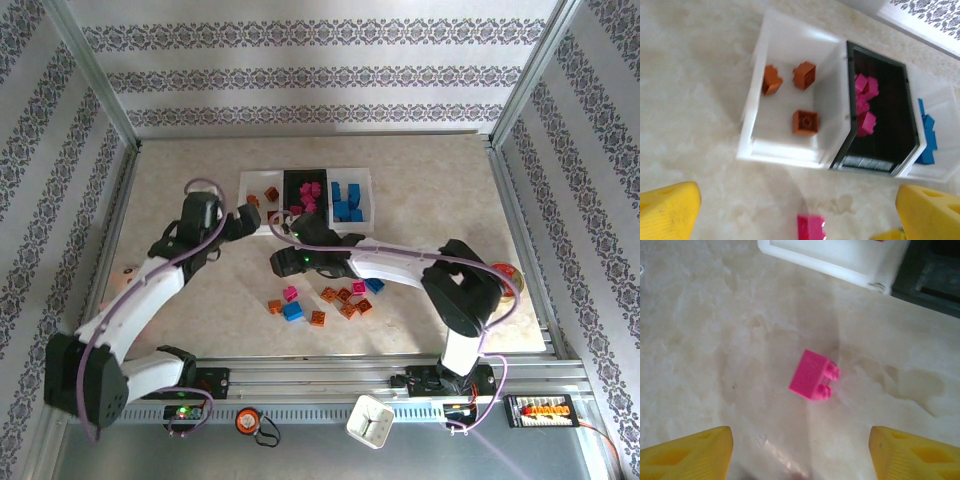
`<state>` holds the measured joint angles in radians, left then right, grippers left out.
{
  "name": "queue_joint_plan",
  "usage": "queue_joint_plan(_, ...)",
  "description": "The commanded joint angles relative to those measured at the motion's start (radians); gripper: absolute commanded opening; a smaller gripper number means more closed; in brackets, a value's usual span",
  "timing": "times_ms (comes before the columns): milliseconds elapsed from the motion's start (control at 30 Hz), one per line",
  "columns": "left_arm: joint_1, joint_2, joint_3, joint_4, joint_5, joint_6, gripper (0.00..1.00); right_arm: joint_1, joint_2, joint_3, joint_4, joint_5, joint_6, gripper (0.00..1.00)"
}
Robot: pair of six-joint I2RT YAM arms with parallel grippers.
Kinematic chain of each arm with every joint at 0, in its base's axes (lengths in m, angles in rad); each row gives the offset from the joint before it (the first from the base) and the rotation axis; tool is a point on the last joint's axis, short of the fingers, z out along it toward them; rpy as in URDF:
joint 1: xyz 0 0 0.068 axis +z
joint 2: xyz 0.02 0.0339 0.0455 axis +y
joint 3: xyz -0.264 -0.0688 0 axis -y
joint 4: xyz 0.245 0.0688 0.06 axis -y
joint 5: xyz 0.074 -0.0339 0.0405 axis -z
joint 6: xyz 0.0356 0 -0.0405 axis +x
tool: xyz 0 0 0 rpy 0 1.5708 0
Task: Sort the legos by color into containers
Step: Pick up the lego from the center of the table, then place the lego in the container.
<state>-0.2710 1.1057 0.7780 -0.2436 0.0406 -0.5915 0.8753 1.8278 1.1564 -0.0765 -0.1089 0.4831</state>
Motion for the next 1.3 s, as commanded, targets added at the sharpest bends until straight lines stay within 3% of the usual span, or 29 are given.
queue_joint_plan(0,0.01,-0.092,-0.093,0.011,-0.009,-0.078,1.0,0.008,0.073,0.075,-0.004,0.056,0.048,0.7)
queue_joint_plan(200,0.011,-0.214,-0.189,-0.035,0.02,-0.114,1.0,0.009,0.19,0.167,-0.044,0.066,0.053,0.64)
queue_joint_plan(367,0.01,-0.292,-0.244,-0.058,0.031,-0.137,1.0,0.009,0.237,0.201,-0.061,0.057,0.048,0.48)
queue_joint_plan(500,0.012,-0.306,-0.265,-0.051,0.072,-0.13,1.0,0.007,0.212,0.179,-0.049,0.048,0.029,0.33)
queue_joint_plan(667,0.011,-0.31,-0.283,-0.016,0.123,-0.12,1.0,-0.011,0.105,0.106,0.0,0.005,-0.006,0.22)
queue_joint_plan(933,0.01,-0.299,-0.306,0.019,0.174,-0.104,1.0,-0.116,-0.106,0.073,-0.051,0.023,-0.052,0.19)
queue_joint_plan(1100,0.012,-0.269,-0.315,0.048,0.225,-0.1,1.0,-0.215,-0.025,0.211,-0.177,0.068,-0.051,0.2)
queue_joint_plan(1267,0.01,-0.265,-0.327,0.062,0.258,-0.092,1.0,-0.246,0.125,0.39,-0.259,0.119,-0.075,0.21)
